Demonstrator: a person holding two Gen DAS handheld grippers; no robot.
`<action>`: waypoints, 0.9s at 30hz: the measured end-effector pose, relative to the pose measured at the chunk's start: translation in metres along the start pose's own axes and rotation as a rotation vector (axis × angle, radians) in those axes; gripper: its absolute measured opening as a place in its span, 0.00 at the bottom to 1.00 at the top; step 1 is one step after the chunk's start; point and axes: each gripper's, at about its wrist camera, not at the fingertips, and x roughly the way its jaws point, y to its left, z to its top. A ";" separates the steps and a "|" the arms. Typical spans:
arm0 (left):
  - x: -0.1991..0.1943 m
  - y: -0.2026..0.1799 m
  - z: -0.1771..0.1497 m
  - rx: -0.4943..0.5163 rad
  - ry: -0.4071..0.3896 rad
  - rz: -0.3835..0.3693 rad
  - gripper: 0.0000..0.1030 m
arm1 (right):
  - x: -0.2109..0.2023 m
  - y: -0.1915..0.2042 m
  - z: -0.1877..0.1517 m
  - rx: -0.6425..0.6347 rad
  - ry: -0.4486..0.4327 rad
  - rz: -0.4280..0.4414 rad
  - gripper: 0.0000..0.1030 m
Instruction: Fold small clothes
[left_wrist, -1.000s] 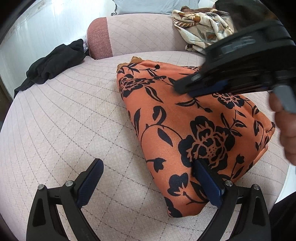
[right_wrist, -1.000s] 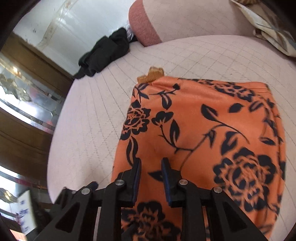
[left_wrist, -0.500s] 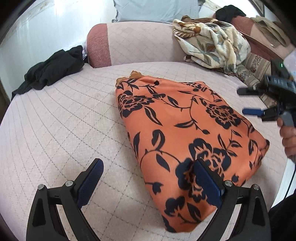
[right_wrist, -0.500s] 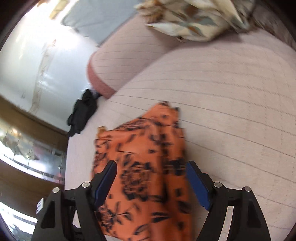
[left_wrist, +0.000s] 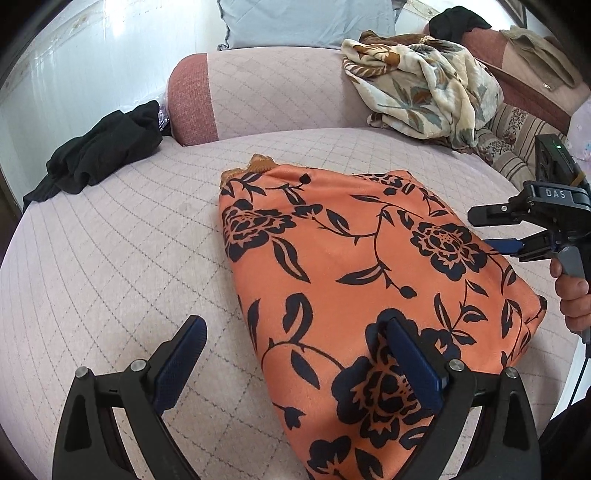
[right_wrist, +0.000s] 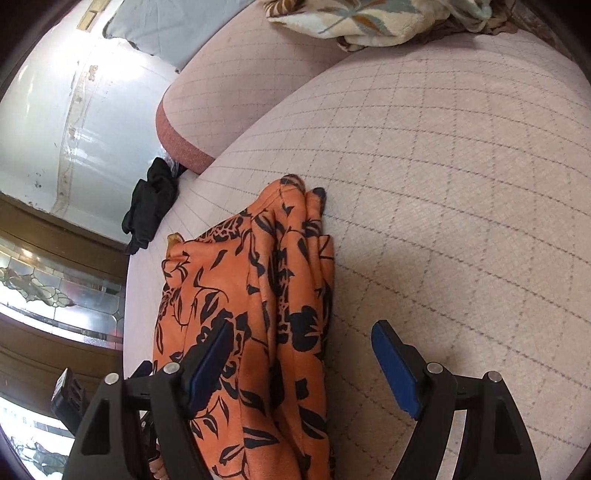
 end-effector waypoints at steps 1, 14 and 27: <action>0.000 0.000 0.000 0.000 0.001 0.000 0.95 | 0.004 0.002 0.000 -0.002 0.006 0.000 0.78; 0.009 0.000 0.001 0.005 0.019 -0.005 0.95 | 0.033 0.008 -0.003 -0.031 0.054 0.028 0.78; 0.035 0.009 0.003 -0.118 0.145 -0.229 0.95 | 0.042 0.005 -0.004 -0.059 0.115 0.165 0.78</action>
